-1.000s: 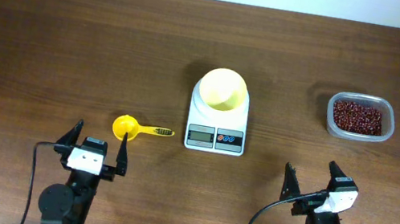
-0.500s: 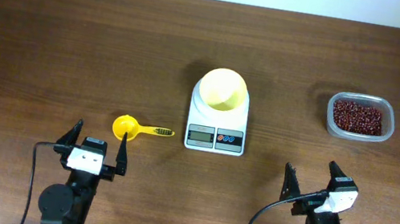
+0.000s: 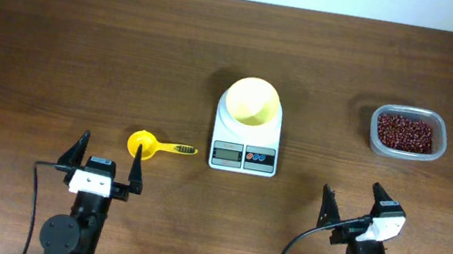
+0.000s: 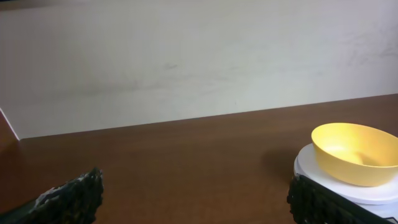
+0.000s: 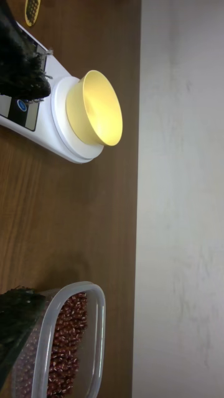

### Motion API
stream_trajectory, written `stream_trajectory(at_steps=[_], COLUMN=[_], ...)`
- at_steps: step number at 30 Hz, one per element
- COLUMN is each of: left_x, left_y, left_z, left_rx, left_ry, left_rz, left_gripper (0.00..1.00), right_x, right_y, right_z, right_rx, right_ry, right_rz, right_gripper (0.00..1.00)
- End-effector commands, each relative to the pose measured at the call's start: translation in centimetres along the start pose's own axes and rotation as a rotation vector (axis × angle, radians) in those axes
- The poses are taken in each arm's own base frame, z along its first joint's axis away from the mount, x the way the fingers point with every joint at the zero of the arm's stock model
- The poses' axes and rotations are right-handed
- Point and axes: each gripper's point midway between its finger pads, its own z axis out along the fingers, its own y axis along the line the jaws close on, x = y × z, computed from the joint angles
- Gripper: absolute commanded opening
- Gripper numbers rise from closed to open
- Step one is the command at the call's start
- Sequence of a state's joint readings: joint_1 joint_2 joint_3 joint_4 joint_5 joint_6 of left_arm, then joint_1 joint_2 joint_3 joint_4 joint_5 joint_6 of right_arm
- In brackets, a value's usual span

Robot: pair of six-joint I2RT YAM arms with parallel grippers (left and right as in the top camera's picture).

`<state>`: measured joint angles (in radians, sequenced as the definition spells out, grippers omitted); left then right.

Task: Scoop item into bowl and weigh 50g on scale

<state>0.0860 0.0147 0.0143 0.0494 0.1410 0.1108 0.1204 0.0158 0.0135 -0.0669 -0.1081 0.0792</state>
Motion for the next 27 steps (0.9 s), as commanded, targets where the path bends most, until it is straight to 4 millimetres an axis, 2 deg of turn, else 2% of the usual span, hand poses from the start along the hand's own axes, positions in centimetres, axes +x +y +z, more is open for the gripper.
stream_trajectory(at_steps=[1, 6, 9, 11, 27], left_x=[0.0, -0.4, -2.1, -2.6, -2.7], left_y=[0.9, 1.0, 1.2, 1.2, 1.2], left_z=[-0.1, -0.1, -0.2, -0.2, -0.2], left_rx=[-0.054, -0.059, -0.066, -0.068, -0.069], left_ry=[-0.005, -0.020, -0.089, -0.107, -0.113], left_rz=[-0.008, -0.006, 0.000, -0.001, 0.000], left_gripper=[0.99, 0.99, 0.99, 0.99, 0.99], right_x=[0.3, 0.3, 0.3, 0.3, 0.3], right_y=[-0.2, -0.2, -0.2, -0.2, -0.2], right_z=[0.0, 0.0, 0.0, 0.0, 0.0], right_rx=[0.011, 0.011, 0.011, 0.011, 0.011], right_ry=[0.004, 0.004, 0.004, 0.004, 0.004], right_rz=[0.004, 0.004, 0.004, 0.004, 0.004], right_gripper=[0.99, 0.99, 0.99, 0.99, 0.99])
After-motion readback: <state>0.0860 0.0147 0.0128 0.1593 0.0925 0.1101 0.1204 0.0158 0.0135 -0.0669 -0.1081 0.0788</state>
